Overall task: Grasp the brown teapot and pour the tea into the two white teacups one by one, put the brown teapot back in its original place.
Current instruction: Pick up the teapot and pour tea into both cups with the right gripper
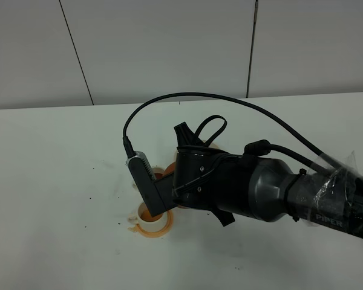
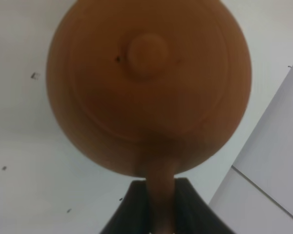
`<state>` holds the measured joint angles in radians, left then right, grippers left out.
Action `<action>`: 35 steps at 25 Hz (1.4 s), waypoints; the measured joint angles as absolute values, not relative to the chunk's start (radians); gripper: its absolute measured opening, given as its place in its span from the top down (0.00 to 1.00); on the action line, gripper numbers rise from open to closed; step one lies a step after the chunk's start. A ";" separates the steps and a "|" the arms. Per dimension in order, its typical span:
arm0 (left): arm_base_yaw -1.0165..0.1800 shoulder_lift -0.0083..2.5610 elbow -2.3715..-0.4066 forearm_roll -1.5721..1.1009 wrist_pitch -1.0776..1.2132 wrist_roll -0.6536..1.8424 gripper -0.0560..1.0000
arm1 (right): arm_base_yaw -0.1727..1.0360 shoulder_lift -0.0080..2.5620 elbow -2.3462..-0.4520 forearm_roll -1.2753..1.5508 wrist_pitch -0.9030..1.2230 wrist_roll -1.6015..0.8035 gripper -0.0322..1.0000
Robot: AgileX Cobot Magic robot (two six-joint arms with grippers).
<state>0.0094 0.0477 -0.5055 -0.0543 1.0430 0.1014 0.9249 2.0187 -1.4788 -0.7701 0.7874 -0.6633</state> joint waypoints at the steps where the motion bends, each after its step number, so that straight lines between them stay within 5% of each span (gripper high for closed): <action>1: 0.009 0.048 -0.505 -0.054 1.043 0.101 0.73 | 0.925 2.019 -1.479 -0.770 0.787 -0.663 0.88; 35: 0.009 0.048 -0.505 -0.054 1.043 0.101 0.73 | 0.952 2.019 -1.479 -0.820 0.799 -0.654 0.88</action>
